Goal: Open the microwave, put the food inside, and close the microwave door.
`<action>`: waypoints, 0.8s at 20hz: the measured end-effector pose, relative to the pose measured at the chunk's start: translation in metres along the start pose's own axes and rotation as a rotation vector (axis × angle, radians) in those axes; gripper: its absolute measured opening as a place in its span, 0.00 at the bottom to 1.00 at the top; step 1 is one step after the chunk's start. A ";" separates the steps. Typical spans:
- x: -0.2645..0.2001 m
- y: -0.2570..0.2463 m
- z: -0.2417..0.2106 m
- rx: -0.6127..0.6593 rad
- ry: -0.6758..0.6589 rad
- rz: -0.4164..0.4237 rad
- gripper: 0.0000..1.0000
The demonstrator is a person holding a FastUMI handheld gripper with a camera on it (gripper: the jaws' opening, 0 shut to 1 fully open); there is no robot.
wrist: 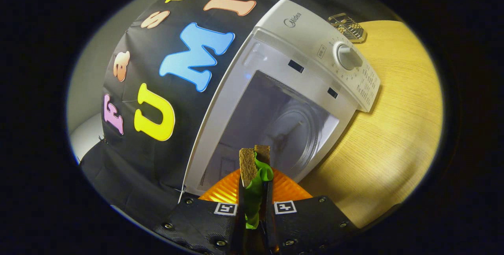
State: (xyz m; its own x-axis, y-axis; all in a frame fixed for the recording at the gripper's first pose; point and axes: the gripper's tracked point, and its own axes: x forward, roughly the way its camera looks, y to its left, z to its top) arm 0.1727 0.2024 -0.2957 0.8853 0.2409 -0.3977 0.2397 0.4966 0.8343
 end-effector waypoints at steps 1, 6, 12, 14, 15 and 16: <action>0.007 -0.001 0.001 0.012 -0.008 -0.004 0.20; 0.039 -0.007 0.007 0.046 -0.059 -0.029 0.20; 0.070 -0.026 0.006 0.020 -0.082 -0.070 0.20; 0.074 -0.028 0.003 0.013 -0.091 -0.079 0.20; 0.077 -0.029 0.002 0.005 -0.097 -0.084 0.24; 0.079 -0.033 -0.001 0.002 -0.096 -0.092 0.24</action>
State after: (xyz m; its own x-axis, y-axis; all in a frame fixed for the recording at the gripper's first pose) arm 0.2349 0.2059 -0.3547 0.8937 0.1133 -0.4342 0.3223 0.5113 0.7967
